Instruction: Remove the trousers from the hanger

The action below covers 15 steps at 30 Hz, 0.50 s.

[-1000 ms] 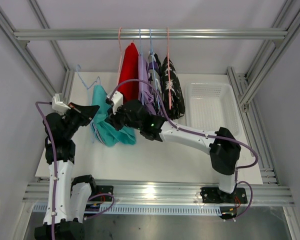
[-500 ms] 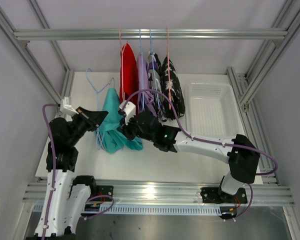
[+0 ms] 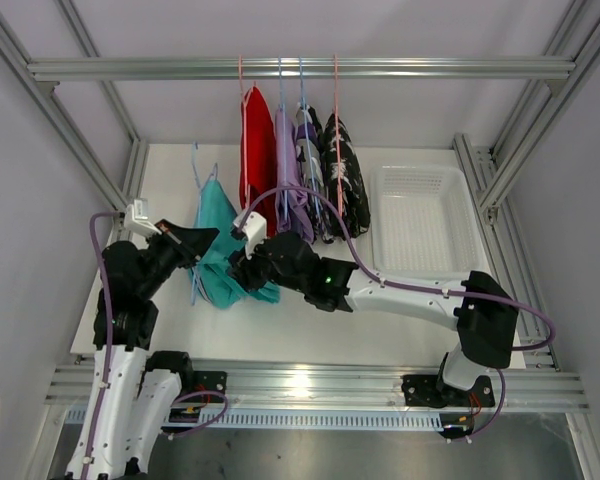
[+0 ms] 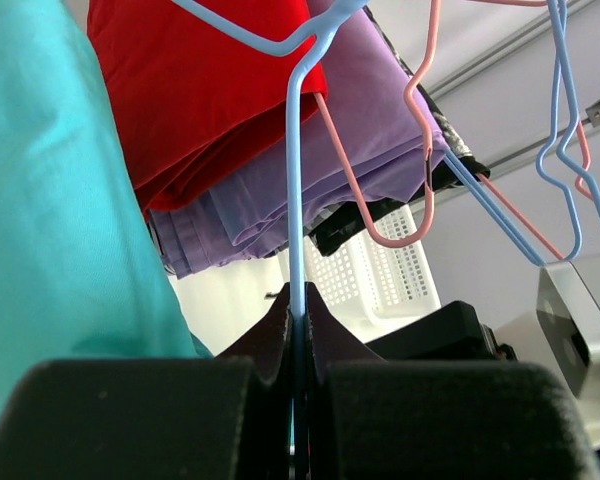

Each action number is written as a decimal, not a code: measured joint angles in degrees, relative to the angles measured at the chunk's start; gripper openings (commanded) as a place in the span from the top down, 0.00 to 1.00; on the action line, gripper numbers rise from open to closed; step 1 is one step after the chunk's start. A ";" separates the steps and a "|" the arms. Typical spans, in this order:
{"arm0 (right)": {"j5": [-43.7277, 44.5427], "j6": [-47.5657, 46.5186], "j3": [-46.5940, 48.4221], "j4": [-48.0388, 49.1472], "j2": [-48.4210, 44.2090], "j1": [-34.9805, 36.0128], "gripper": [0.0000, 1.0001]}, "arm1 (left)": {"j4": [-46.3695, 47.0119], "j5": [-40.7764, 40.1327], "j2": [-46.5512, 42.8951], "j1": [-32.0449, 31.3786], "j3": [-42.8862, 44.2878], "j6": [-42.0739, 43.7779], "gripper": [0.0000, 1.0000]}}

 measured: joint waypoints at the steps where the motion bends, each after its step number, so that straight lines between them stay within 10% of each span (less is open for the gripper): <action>1: 0.02 -0.11 0.00 0.00 0.00 0.24 0.52 | 0.00 0.00 0.02 -0.04 -0.02 0.28 1.00; 15: 7.26 -1.20 2.56 0.98 6.27 3.65 0.35 | 1.07 0.13 0.72 -0.13 -0.68 1.31 1.00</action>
